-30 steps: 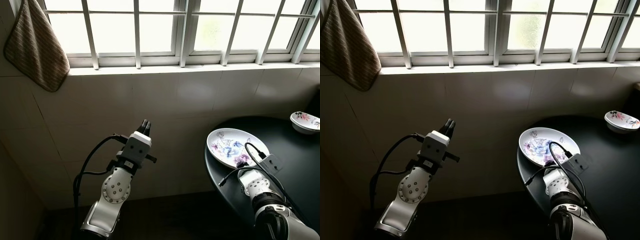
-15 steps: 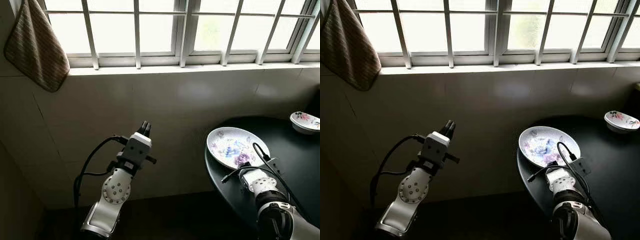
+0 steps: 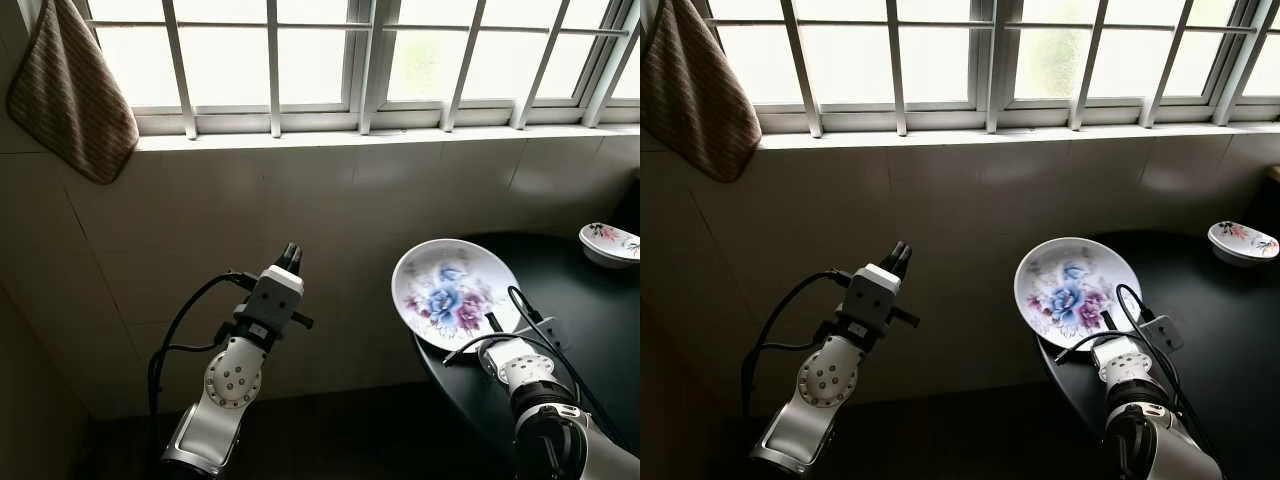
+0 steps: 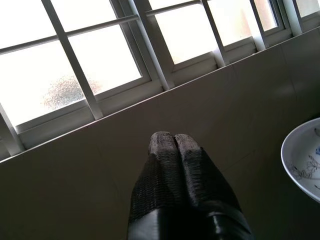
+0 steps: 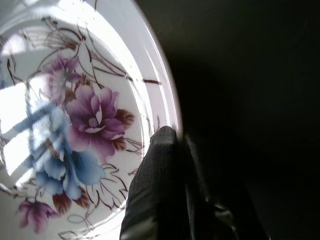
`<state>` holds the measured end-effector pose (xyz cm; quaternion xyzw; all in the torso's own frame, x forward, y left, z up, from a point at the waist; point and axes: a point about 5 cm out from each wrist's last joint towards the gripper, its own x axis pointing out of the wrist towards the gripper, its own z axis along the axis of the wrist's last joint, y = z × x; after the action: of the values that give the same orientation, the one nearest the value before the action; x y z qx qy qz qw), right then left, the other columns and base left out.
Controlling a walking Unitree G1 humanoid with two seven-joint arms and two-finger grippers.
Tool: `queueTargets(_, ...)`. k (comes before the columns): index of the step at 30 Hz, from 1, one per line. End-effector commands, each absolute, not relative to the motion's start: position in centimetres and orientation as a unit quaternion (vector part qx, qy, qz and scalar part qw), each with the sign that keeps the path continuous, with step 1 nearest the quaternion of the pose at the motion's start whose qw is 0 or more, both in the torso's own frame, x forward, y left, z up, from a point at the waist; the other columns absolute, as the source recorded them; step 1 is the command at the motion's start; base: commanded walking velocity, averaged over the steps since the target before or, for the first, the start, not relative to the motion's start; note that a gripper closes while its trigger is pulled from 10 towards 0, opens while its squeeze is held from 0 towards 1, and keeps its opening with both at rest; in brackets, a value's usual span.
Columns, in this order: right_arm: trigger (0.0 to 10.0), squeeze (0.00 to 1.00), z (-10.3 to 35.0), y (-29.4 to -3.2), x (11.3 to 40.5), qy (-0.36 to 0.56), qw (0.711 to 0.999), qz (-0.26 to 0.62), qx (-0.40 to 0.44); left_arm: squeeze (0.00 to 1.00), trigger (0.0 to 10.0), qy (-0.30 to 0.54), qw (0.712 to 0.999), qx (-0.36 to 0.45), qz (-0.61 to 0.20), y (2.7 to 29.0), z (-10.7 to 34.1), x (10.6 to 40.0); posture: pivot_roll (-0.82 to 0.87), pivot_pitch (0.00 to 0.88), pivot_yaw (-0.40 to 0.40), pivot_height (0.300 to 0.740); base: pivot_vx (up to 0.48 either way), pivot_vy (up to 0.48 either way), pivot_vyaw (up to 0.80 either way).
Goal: Kitchen organization
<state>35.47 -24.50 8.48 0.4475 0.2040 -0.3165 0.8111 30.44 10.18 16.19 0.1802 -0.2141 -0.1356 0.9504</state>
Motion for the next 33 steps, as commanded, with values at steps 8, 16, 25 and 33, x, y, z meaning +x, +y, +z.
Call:
queueTargets(8, 0.0, 0.0, 10.1, -23.5, 36.4, 0.167, 0.81, -0.317, 0.465, 0.0, 10.0, -0.205, 0.951, 0.186, -0.138, 10.2, 15.8, 30.5, 0.05, 0.0, -0.051, 0.74, 0.0, 0.0, 0.0)
queueTargets(16, 0.0, 0.0, 10.9, -23.9, 35.6, 0.149, 0.802, -0.365, 0.449, 0.0, 10.0, -0.204, 0.952, 0.184, -0.137, 10.3, 15.7, 30.4, 0.04, 0.0, -0.053, 0.74, 0.0, 0.0, 0.0)
queueTargets(25, 0.0, 0.0, 13.6, -23.4, 36.1, 0.085, 0.845, -0.304, 0.431, 0.0, 10.0, -0.2, 0.953, 0.181, -0.14, 10.1, 15.5, 30.5, 0.03, 0.0, -0.049, 0.74, 0.0, 0.0, 0.0)
queueTargets(33, 0.0, 0.0, 17.8, -18.8, 37.1, 0.004, 0.934, -0.104, 0.34, 0.0, 10.0, -0.154, 0.966, 0.169, -0.12, 11.4, 14.2, 30.7, 0.04, 0.0, -0.055, 0.74, 0.0, 0.0, 0.0)
